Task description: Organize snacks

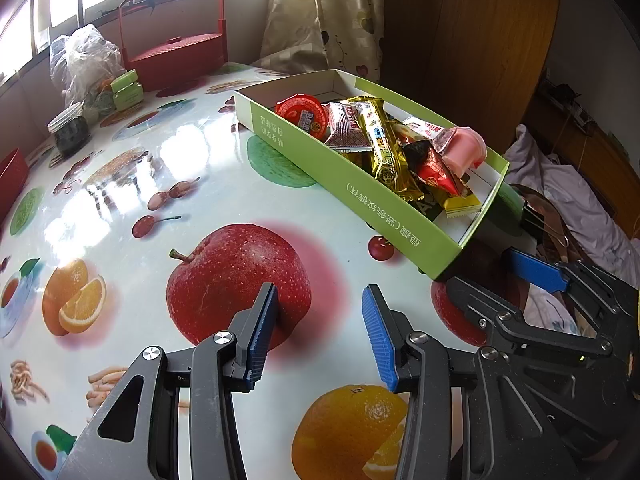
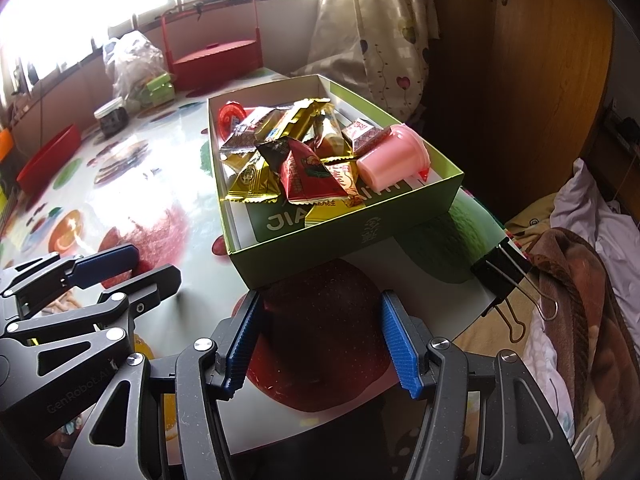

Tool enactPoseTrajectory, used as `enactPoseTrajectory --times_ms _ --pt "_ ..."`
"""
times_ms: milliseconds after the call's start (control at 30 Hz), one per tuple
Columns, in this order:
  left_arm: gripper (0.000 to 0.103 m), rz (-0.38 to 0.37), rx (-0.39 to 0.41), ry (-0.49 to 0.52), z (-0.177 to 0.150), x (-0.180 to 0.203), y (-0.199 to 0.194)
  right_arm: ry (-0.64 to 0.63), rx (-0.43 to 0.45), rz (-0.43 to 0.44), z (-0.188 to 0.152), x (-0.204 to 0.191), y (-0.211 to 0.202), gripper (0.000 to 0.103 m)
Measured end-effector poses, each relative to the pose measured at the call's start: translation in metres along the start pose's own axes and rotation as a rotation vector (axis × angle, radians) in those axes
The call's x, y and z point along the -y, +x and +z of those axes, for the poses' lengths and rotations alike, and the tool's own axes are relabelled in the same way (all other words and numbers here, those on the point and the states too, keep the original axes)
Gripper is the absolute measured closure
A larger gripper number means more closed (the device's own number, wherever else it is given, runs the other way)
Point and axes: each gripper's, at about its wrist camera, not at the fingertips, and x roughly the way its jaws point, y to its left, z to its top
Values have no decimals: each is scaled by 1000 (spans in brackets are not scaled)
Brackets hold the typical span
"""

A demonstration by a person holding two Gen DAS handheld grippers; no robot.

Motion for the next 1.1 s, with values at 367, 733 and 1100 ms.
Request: enactPoseTrajectory --times_ms 367,733,1100 --pt "58 -1 1 -1 0 0 0 3 2 0 1 2 -1 43" --pt "58 -1 3 -1 0 0 0 4 4 -3 2 4 0 43" --pt "58 -1 2 -1 0 -1 0 4 4 -3 1 3 0 43"
